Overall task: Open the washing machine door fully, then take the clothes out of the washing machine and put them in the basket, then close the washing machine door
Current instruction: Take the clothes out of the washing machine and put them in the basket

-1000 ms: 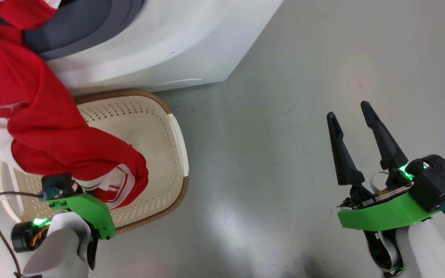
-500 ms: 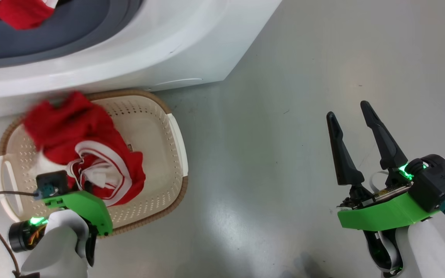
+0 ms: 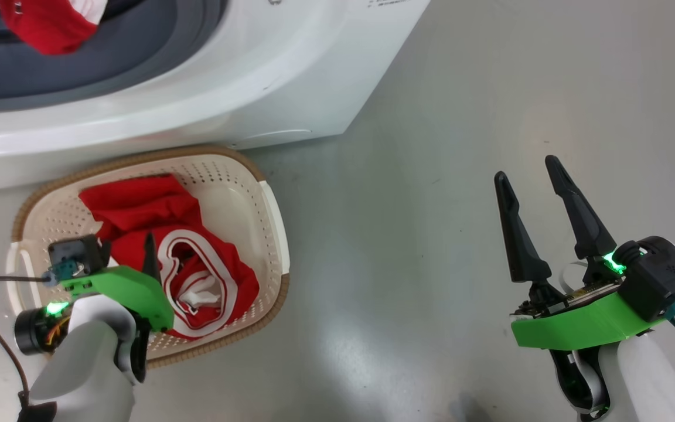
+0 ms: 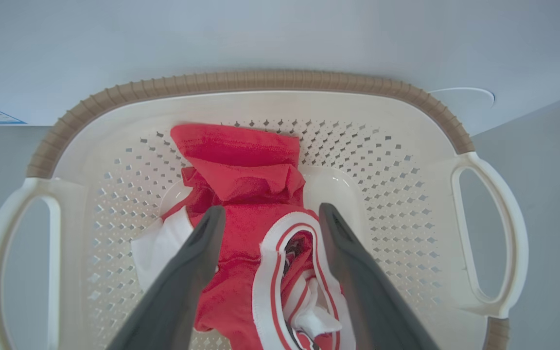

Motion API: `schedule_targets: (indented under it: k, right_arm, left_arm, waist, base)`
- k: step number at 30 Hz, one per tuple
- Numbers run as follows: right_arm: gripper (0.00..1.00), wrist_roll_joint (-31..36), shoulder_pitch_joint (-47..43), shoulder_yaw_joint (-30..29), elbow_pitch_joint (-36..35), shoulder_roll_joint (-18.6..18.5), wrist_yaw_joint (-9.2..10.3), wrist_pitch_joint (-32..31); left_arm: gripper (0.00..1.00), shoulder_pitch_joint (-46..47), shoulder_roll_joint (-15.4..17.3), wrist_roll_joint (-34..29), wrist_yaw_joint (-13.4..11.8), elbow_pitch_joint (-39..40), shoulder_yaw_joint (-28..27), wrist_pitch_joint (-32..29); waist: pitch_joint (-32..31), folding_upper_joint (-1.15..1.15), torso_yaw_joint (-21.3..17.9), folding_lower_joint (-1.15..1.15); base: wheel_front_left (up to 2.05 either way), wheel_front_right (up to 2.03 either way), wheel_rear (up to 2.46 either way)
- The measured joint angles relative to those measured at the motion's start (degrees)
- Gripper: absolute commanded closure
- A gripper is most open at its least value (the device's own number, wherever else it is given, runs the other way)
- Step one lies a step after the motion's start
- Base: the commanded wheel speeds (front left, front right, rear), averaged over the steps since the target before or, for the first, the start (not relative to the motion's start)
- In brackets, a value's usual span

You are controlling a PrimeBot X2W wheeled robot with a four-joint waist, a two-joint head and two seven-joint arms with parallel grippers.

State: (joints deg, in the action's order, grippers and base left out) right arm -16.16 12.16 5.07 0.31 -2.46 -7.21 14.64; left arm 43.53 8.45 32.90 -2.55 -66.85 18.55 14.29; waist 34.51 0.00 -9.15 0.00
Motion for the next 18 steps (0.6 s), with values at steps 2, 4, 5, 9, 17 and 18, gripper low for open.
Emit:
schedule_targets:
  k: [2, 4, 5, 9, 17, 18]
  right_arm:
    - [0.00, -0.01, -0.01, 0.00, 0.19, 0.00, 0.00, 0.00]
    - [0.00, -0.07, -0.02, -0.01, 0.34, -0.01, 0.00, 0.00]
    - [0.00, -0.15, -0.03, -0.01, 0.48, -0.01, 0.00, 0.00]
    - [0.00, -0.59, -0.22, 0.00, 0.89, -0.02, 0.00, 0.00]
    - [0.00, -0.77, -1.52, -0.07, 1.20, -0.05, 0.00, 0.00]
    - [0.00, -0.77, -1.82, -0.09, 1.44, -0.04, 0.00, 0.00]
  left_arm:
    - [0.00, -0.49, 0.00, -0.14, -0.01, 1.87, -0.85, 0.00]
    - [0.00, -1.62, -0.13, 0.01, 0.01, 3.27, -2.10, 0.01]
    - [0.00, -2.42, -0.15, 0.02, 0.07, 3.96, -2.61, 0.01]
    - [0.00, -5.13, -0.22, -0.18, 0.11, 6.77, -3.94, 0.01]
    - [0.00, -10.03, -0.48, -2.65, 0.04, 14.49, -6.13, 0.01]
    - [0.00, -10.89, -0.60, -3.31, 0.03, 15.88, -6.35, 0.01]
  waist:
    - [-0.60, 0.00, 0.17, 0.00]
    - [-1.28, 0.00, 0.35, 0.00]
    - [-1.66, 0.00, 0.45, 0.00]
    - [-3.29, 0.00, 0.84, 0.00]
    - [-6.79, 0.00, 1.48, 0.00]
    - [-7.33, 0.00, 1.57, 0.00]
  base:
    - [0.00, 0.00, 0.00]
    - [0.00, 0.00, 0.00]
    - [0.00, 0.00, 0.00]
    - [0.00, 0.00, 0.00]
    - [0.00, 0.00, 0.00]
    - [0.00, 0.00, 0.00]
